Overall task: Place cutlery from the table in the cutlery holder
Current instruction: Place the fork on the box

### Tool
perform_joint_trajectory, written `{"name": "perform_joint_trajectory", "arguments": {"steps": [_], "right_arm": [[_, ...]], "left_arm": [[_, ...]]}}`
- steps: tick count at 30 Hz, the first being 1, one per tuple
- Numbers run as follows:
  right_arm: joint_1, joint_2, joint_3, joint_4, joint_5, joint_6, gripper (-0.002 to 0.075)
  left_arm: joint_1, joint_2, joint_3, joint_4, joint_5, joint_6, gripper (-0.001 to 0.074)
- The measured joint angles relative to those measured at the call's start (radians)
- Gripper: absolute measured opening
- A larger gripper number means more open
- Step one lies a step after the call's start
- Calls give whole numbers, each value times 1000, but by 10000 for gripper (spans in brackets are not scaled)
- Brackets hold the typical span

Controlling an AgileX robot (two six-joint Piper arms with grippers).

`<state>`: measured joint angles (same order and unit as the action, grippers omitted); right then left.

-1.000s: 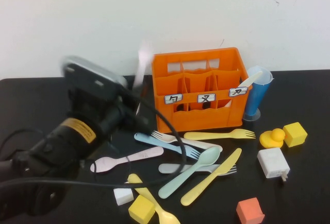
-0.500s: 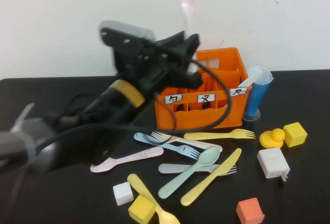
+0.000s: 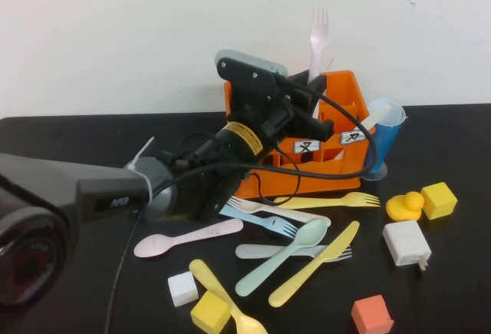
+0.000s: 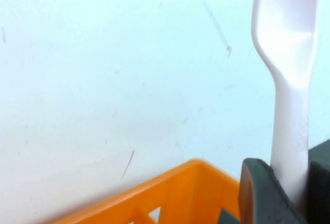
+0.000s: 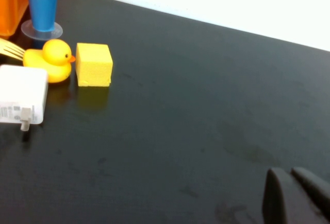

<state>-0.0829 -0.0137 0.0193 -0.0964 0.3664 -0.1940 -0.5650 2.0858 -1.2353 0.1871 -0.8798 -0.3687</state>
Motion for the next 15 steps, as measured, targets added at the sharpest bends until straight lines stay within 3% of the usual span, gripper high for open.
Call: {"name": "perform_joint_trajectory", "arguments": {"steps": [15], "right_arm": [[0,0,0,0,0,0,-3]], "left_arm": [[0,20,-13,-4,59,44,146]]}}
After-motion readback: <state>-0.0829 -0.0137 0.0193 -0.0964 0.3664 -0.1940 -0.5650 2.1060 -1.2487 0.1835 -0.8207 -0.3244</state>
